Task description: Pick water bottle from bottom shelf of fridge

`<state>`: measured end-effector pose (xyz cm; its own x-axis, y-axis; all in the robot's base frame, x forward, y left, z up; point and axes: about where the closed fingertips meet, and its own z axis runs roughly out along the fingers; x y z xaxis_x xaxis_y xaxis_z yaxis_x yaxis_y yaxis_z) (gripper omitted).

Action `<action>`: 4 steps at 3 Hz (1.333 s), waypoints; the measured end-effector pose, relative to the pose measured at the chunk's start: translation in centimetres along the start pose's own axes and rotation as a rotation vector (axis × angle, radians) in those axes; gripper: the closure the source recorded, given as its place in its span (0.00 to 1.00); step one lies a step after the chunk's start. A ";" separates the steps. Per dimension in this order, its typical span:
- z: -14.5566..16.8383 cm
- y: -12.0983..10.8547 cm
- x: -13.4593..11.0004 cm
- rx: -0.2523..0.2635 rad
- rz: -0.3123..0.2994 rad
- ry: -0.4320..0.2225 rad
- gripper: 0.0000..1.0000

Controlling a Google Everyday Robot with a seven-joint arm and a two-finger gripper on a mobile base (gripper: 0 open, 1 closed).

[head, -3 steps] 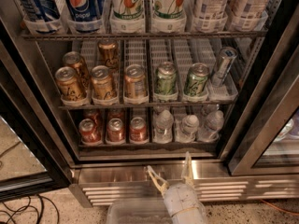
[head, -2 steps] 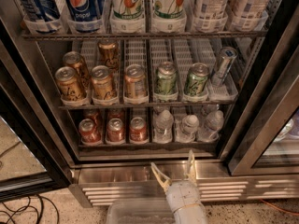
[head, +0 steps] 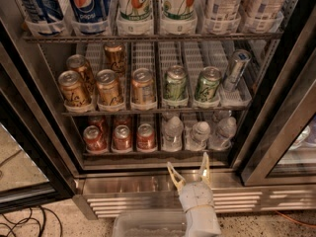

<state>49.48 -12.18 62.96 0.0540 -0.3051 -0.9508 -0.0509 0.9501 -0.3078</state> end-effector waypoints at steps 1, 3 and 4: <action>1.0 -0.5 0.3 0.022 0.017 0.006 0.29; 2.6 -1.2 0.7 0.054 0.048 0.011 0.28; 4.0 -3.0 1.3 0.102 0.060 0.027 0.29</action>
Offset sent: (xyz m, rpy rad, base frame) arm 0.0280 -0.0151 -0.0021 0.0682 -0.0103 -0.0689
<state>53.71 -15.18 62.83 0.0274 -0.2481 -0.9684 0.0482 0.9679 -0.2466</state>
